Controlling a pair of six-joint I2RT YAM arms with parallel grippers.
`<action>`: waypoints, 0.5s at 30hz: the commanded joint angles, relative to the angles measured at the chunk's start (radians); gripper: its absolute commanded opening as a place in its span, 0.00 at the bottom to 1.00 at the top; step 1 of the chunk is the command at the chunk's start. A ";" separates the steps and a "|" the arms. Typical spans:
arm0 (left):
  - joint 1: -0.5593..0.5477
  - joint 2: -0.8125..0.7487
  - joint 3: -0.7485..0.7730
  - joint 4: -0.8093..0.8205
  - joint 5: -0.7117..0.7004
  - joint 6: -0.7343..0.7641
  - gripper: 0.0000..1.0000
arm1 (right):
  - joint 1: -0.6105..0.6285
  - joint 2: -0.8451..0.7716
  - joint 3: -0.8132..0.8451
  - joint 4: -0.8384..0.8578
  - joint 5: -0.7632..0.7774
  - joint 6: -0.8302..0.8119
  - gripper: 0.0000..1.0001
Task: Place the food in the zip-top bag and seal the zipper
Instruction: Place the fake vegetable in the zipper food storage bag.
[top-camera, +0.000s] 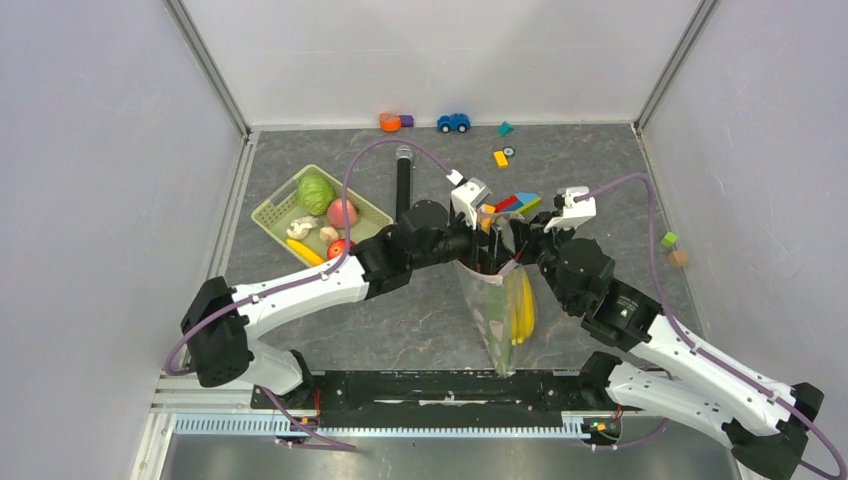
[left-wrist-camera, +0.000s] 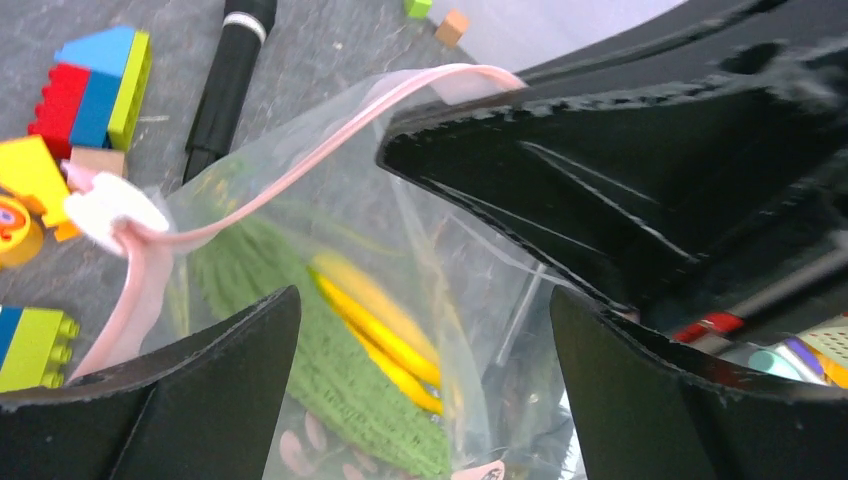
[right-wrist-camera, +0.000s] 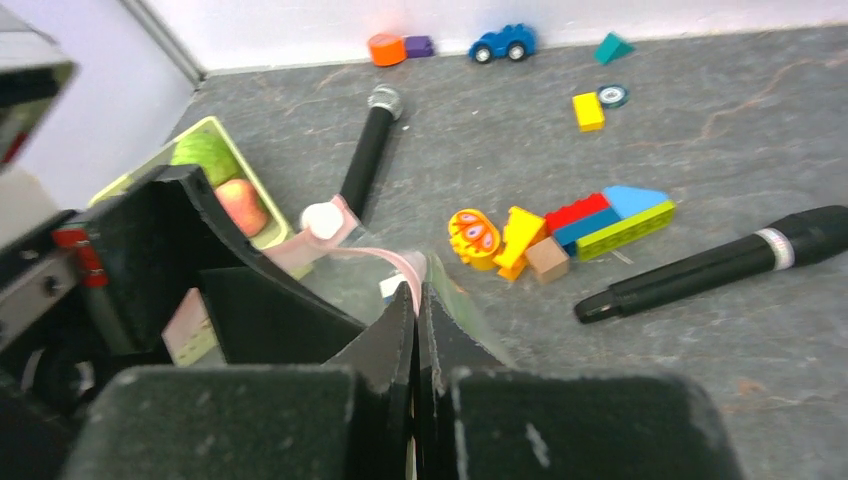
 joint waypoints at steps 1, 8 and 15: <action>-0.006 -0.049 0.100 0.022 0.107 0.045 1.00 | -0.006 0.035 0.106 -0.108 0.139 -0.121 0.00; -0.007 -0.102 0.099 0.054 0.198 0.035 1.00 | -0.006 0.046 0.122 -0.215 0.216 -0.179 0.00; -0.007 -0.130 0.101 0.080 -0.022 0.062 0.97 | -0.008 0.016 0.106 -0.195 0.103 -0.239 0.00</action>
